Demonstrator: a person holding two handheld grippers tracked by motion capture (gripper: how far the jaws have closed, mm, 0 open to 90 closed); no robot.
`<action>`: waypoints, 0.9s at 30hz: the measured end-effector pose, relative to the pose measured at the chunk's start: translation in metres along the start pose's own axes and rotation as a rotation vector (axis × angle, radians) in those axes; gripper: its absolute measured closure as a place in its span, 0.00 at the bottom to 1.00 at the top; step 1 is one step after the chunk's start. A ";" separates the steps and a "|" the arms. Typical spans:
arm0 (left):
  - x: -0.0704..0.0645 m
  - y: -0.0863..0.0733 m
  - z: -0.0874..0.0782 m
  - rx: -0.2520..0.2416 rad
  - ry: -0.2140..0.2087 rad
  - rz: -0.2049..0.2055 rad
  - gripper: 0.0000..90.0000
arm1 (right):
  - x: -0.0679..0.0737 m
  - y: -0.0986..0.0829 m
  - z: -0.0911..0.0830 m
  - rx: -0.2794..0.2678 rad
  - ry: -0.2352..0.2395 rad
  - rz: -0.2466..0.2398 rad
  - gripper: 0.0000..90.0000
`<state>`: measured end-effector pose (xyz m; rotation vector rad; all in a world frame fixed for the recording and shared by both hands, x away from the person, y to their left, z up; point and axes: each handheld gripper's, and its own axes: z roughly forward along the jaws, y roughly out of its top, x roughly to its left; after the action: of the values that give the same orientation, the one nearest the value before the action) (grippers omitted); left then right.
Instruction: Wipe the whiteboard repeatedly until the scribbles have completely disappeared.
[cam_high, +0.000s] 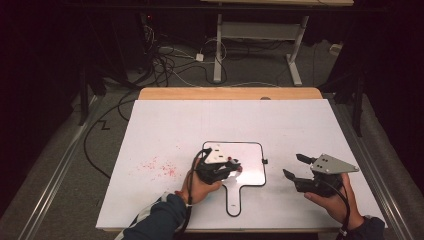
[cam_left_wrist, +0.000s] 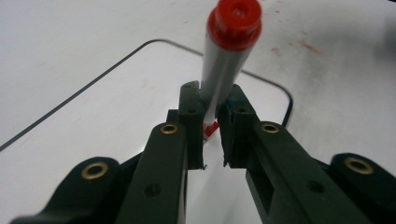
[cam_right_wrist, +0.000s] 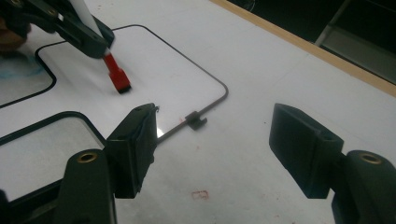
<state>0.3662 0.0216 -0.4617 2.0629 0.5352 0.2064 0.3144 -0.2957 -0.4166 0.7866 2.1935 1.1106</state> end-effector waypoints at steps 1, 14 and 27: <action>-0.004 0.006 0.009 0.005 -0.013 0.011 0.87 | 0.000 0.000 0.000 0.000 0.001 0.001 0.37; -0.018 0.030 0.028 0.080 -0.045 0.047 0.87 | -0.003 -0.003 -0.005 -0.007 -0.005 0.020 0.37; 0.007 0.024 0.015 0.081 0.030 0.003 0.87 | 0.001 -0.002 -0.001 0.005 0.001 0.006 0.37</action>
<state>0.3850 0.0029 -0.4500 2.1425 0.5676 0.2211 0.3130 -0.2967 -0.4182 0.7953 2.1970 1.1083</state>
